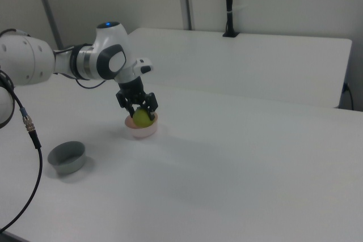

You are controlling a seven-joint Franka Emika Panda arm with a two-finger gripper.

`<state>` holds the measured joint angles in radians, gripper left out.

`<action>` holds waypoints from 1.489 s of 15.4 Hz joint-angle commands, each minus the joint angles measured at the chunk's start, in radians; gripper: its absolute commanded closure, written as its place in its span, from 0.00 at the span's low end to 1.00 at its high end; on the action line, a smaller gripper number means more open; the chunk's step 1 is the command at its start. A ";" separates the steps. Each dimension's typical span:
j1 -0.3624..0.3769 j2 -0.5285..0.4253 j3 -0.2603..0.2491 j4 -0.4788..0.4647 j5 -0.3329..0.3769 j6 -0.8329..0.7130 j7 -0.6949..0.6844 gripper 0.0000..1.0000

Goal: Place the pear in the bowl

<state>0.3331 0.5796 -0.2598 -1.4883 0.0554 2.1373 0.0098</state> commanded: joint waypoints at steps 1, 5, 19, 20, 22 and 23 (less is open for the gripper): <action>0.024 0.028 -0.021 0.022 0.018 0.009 0.018 0.29; 0.024 0.022 -0.021 0.020 0.018 0.007 0.018 0.00; -0.112 -0.398 -0.007 -0.137 -0.069 -0.321 0.001 0.00; -0.127 -0.432 -0.004 -0.165 -0.077 -0.333 -0.007 0.00; -0.173 -0.503 0.023 -0.226 -0.094 -0.342 -0.039 0.00; -0.209 -0.532 0.045 -0.257 -0.100 -0.344 -0.044 0.00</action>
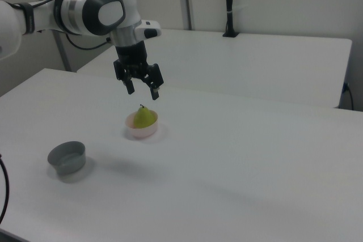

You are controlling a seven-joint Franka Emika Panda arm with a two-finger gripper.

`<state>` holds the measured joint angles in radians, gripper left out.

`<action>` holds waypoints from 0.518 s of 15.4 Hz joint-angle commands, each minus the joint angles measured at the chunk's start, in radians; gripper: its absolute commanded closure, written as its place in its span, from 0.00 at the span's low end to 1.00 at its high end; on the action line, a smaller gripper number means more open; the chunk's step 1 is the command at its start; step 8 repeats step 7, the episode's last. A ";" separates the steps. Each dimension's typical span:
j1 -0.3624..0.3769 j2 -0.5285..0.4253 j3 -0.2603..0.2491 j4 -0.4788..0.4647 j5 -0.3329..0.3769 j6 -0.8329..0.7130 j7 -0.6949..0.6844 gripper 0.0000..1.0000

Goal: Place the pear in the bowl

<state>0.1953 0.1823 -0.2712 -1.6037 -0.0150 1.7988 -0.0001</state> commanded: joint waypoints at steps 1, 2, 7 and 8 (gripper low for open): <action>-0.091 -0.151 0.070 -0.159 -0.037 -0.009 -0.034 0.00; -0.096 -0.156 0.073 -0.160 -0.046 -0.022 -0.034 0.00; -0.097 -0.155 0.073 -0.153 -0.051 -0.033 -0.037 0.00; -0.097 -0.155 0.073 -0.153 -0.051 -0.033 -0.037 0.00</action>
